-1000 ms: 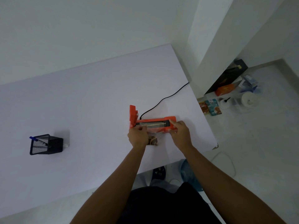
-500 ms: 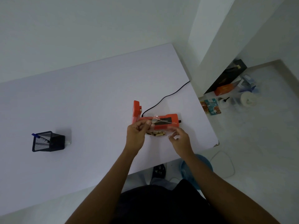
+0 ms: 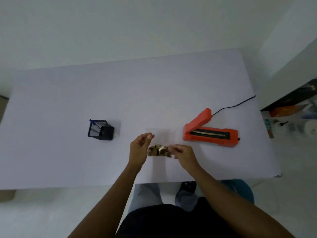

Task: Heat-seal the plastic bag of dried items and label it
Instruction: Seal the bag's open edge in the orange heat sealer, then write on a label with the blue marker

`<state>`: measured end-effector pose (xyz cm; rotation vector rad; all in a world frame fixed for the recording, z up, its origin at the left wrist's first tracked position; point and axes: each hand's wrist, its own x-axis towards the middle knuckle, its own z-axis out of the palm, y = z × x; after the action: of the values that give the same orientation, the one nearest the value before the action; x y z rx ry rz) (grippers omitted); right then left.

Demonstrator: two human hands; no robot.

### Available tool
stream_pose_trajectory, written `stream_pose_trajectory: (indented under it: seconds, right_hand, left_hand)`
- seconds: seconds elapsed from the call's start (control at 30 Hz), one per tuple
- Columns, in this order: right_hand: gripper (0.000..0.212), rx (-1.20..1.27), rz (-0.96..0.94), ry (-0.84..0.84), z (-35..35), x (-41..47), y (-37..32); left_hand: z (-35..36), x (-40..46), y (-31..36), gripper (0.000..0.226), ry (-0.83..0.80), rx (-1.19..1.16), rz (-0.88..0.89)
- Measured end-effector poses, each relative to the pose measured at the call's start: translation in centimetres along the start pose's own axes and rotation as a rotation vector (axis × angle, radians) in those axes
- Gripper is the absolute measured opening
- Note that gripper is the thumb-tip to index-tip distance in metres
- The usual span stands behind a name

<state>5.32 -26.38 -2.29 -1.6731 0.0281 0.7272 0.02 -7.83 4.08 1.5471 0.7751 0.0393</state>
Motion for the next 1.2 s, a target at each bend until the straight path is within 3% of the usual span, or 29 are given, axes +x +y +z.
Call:
stream_pose_trajectory:
  seconds: [0.2,0.33,0.6,0.73,0.87,1.0,1.2]
  right_hand:
    - [0.020,0.087,0.243,0.157,6.1,3.7,-0.5]
    - [0.009,0.073,0.289,0.267,8.2,6.3,-1.6]
    - [0.016,-0.049,0.299,0.382,9.7,8.7,-3.7]
    - [0.012,-0.047,0.238,0.431,11.2,8.1,-6.3]
    - [0.008,0.024,0.115,0.293,16.1,7.2,-11.0]
    - [0.014,-0.260,-0.069,0.065,22.6,7.1,-13.7]
    - [0.021,-0.782,-0.226,-0.181,29.7,9.4,-14.3]
  left_hand:
    - [-4.8,4.5,-3.5,0.063,-0.154,0.187,-0.237]
    - [-6.4,7.6,-3.3,0.061,-0.213,0.197,-0.242]
    - [-8.6,11.2,-2.4,0.064,-0.324,0.267,-0.275]
    - [-10.7,10.6,0.1,0.050,-0.277,0.311,-0.112]
    - [-15.7,10.1,4.3,0.014,-0.003,0.226,0.136]
    - [-22.0,11.3,5.2,0.006,0.200,0.286,0.194]
    - [-26.9,12.6,0.7,0.016,0.130,0.572,0.021]
